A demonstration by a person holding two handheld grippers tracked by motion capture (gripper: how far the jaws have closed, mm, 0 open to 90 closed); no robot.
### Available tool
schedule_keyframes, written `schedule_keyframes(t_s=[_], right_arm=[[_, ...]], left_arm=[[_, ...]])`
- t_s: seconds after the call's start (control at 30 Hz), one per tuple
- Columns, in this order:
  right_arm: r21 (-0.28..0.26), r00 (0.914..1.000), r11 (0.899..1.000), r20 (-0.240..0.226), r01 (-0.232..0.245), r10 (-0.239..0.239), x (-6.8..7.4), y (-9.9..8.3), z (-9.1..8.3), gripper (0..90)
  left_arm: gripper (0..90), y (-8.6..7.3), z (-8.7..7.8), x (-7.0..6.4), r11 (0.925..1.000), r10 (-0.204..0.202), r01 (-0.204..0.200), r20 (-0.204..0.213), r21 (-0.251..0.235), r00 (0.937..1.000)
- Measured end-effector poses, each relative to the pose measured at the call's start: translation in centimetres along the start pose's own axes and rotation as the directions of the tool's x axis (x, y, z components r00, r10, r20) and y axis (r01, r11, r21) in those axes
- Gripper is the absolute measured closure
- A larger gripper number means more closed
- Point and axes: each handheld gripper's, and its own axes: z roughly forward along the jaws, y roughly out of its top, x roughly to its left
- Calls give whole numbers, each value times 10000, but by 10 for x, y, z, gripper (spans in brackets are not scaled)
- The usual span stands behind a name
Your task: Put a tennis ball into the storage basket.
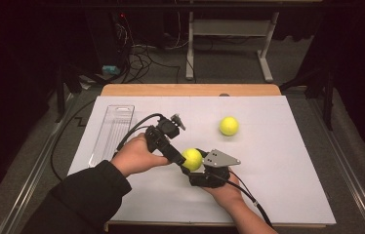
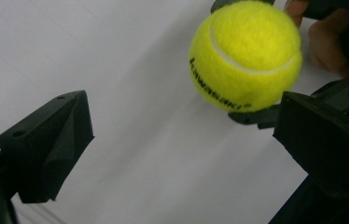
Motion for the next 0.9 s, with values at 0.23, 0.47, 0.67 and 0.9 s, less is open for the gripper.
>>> schedule_keyframes(t_s=[0.23,0.47,0.67,0.9], right_arm=[[-254,9998,9997,-194,3,-8,3,2,0,267],[-450,9997,9990,-231,70,-81,5,3,-3,266],[-602,9997,9982,-249,0,-15,6,3,-3,267],[-492,9997,9988,-253,53,-66,6,2,-2,264]], left_arm=[[54,16,9,-6,9993,-23,-1,638,381,9980],[95,22,20,-8,9970,-87,-10,1248,772,9921],[177,24,27,-8,9958,-234,71,1791,915,9836],[263,24,31,-9,9951,-125,-67,1923,991,9813]])
